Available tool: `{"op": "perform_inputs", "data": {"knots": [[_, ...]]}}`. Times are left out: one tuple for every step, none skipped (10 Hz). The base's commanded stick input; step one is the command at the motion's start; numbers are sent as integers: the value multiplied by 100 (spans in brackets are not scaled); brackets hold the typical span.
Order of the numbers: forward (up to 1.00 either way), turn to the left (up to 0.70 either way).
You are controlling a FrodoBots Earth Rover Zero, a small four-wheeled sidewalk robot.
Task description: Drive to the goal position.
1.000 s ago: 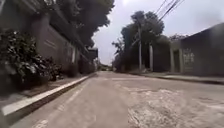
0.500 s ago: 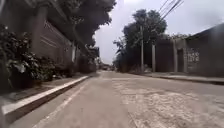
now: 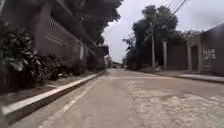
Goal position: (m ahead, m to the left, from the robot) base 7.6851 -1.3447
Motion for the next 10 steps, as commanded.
{"op": "perform_inputs", "data": {"knots": [[70,0],[70,0],[70,0],[70,0],[70,0],[70,0],[70,0],[70,0],[70,0],[70,0]]}}
